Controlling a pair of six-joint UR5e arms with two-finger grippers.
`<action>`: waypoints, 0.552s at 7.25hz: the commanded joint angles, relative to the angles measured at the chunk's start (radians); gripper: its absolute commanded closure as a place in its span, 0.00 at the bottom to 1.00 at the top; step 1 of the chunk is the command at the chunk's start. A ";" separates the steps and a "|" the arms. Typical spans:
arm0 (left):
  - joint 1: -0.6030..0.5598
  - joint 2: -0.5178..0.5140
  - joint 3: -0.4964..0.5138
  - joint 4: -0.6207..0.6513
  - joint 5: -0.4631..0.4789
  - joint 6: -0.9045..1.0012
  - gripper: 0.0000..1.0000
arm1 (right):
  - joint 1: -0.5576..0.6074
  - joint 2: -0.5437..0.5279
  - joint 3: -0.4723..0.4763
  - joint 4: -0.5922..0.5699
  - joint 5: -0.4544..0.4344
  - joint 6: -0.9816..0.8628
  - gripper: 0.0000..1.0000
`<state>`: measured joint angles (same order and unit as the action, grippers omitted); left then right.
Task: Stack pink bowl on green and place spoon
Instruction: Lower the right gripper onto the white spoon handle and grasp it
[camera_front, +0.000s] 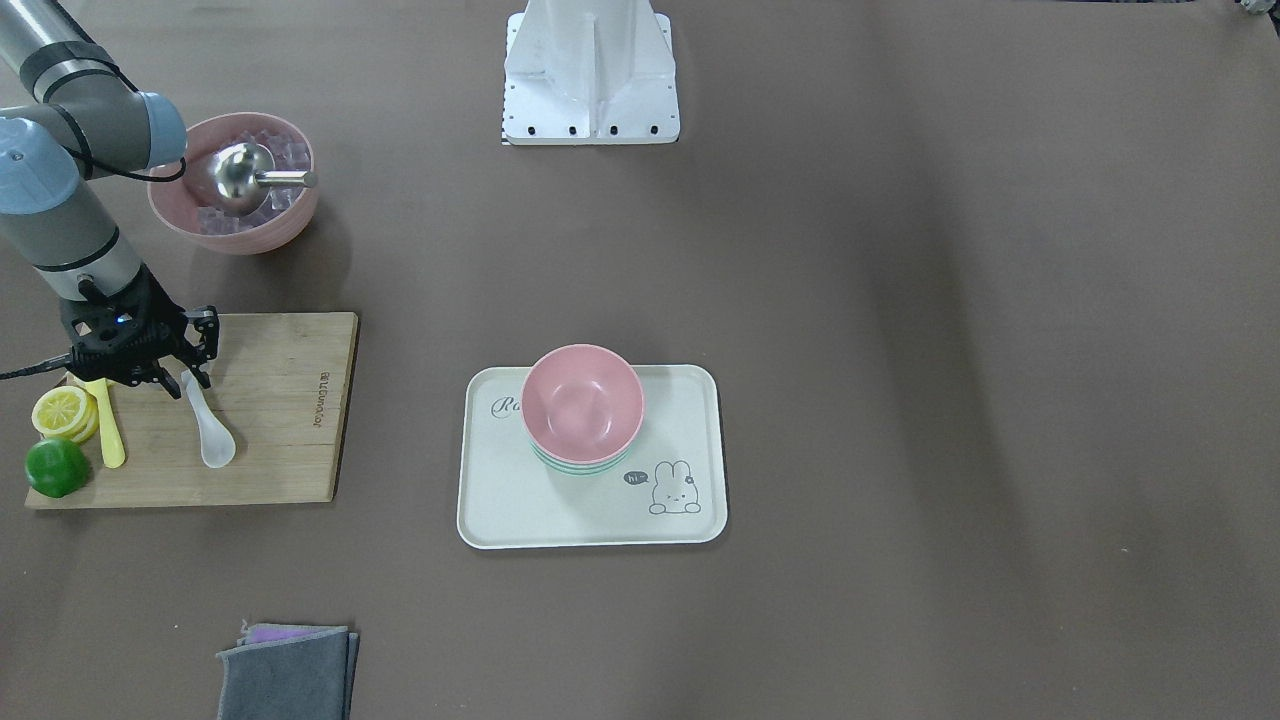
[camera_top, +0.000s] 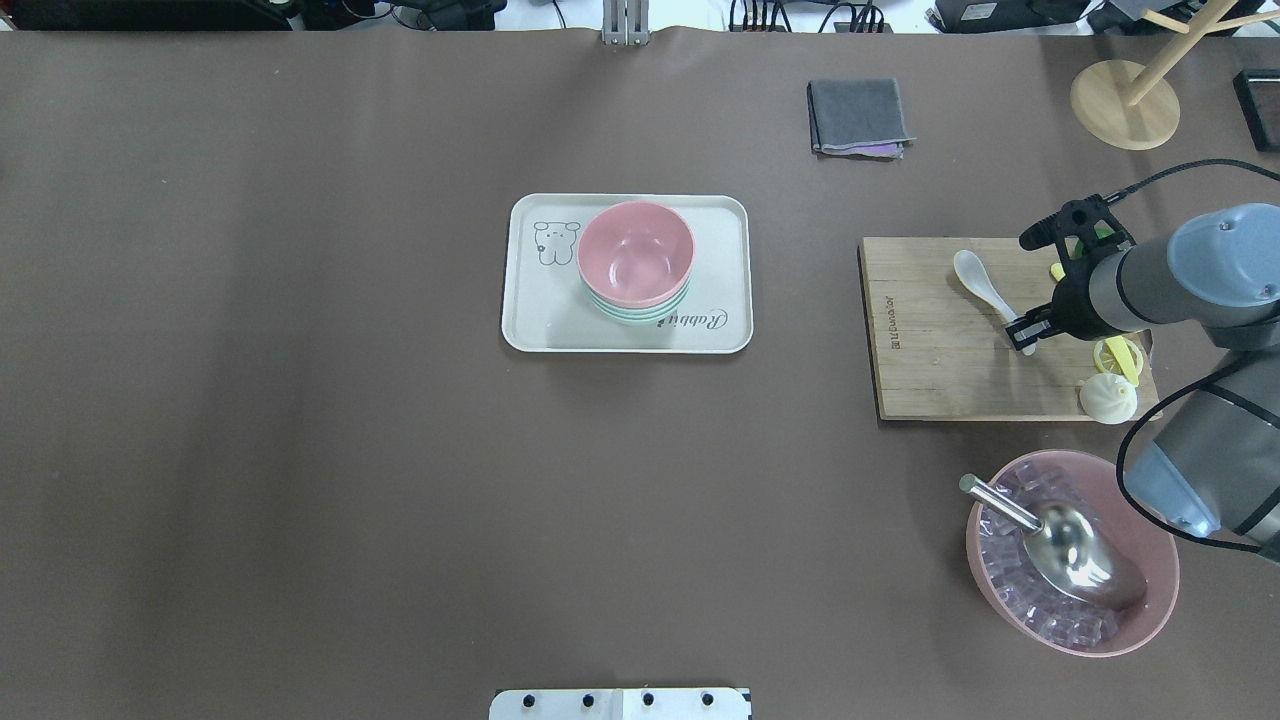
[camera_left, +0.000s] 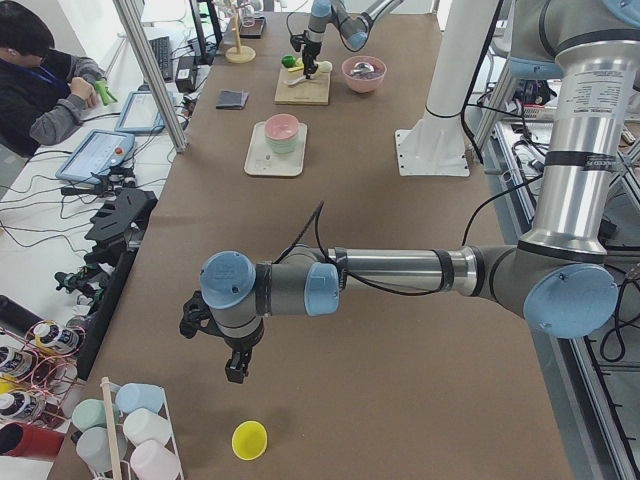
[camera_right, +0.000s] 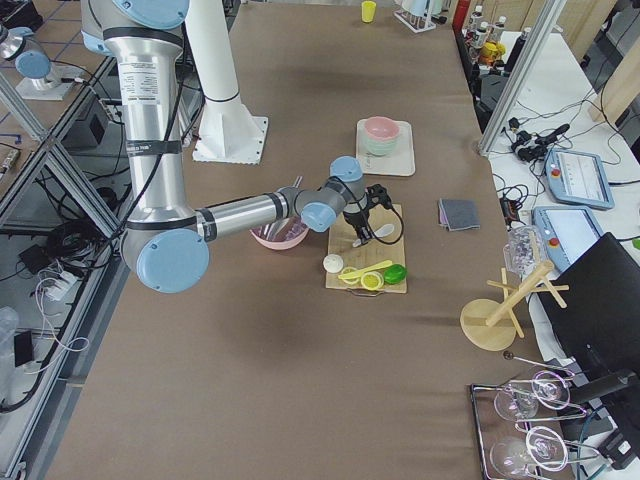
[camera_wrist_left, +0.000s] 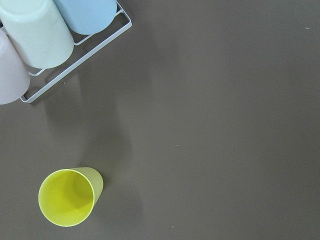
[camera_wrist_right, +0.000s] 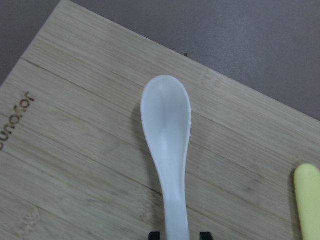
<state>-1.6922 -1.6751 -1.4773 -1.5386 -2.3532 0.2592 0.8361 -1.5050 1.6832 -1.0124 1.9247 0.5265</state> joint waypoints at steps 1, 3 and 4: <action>0.000 0.000 0.000 0.000 0.000 0.000 0.01 | 0.000 0.000 -0.002 0.000 0.002 0.001 0.62; 0.000 0.000 0.002 0.000 0.000 0.000 0.01 | 0.000 0.000 -0.007 0.000 0.002 0.001 0.62; 0.000 0.000 0.002 0.000 0.000 0.000 0.01 | 0.000 0.003 -0.011 -0.002 0.002 0.001 0.62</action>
<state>-1.6920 -1.6751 -1.4762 -1.5386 -2.3535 0.2592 0.8360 -1.5040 1.6767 -1.0127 1.9266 0.5277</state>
